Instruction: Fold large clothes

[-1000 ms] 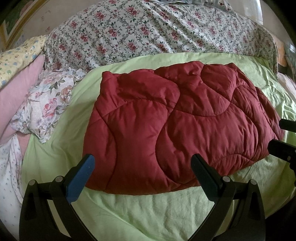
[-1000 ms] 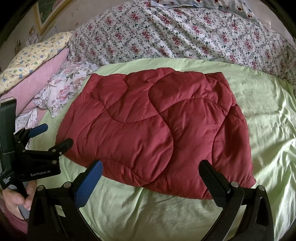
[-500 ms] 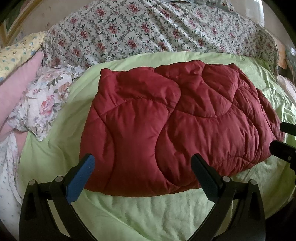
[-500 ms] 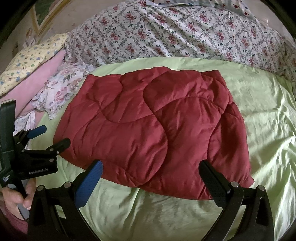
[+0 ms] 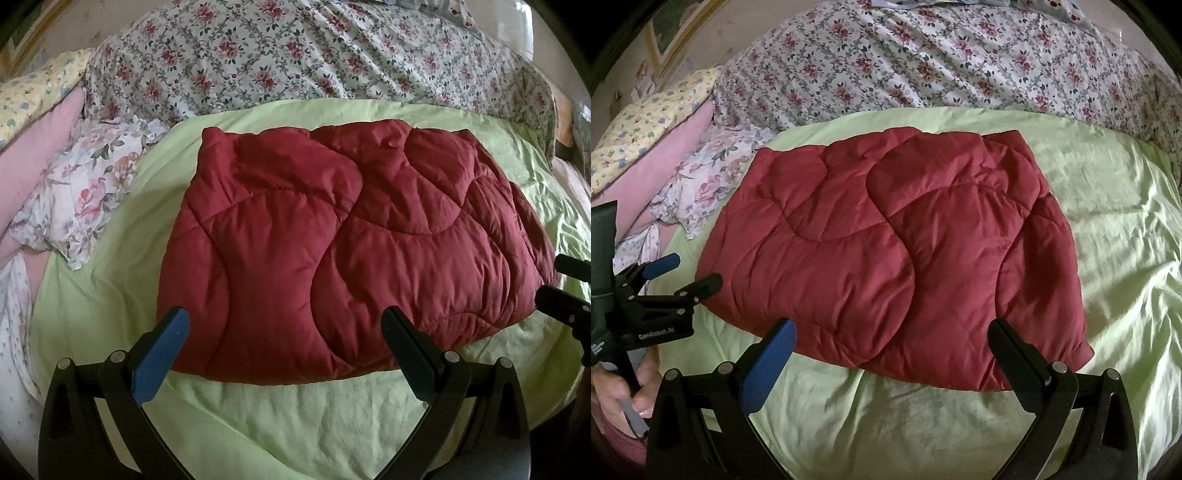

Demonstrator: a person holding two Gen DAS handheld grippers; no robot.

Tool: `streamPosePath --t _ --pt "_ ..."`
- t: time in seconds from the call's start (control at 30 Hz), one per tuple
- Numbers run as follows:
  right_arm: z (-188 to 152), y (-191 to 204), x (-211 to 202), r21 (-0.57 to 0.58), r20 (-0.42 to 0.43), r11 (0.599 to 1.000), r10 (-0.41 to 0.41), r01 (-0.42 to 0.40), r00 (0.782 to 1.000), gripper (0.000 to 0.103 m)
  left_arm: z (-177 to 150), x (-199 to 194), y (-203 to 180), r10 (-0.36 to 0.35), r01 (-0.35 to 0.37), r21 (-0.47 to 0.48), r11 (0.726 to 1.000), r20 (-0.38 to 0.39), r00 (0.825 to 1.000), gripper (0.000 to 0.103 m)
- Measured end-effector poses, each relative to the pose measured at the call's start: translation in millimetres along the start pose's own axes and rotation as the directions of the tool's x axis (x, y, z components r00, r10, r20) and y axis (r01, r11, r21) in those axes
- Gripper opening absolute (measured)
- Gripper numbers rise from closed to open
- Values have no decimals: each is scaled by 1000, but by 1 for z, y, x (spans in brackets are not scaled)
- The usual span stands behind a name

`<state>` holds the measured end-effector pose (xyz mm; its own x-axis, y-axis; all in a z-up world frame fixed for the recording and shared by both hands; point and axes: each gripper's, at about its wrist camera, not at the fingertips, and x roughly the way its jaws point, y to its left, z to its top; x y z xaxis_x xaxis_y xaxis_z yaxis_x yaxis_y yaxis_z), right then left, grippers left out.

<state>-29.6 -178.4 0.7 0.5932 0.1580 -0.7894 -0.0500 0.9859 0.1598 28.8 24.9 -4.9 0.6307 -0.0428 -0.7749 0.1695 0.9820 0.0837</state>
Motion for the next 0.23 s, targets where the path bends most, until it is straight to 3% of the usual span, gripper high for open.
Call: streamPosePath --t 0.23 --pt "1 -1 1 7 -21 1000 5 -5 1000 103 1 2 0 -36 35 -18 999 -31 999 103"
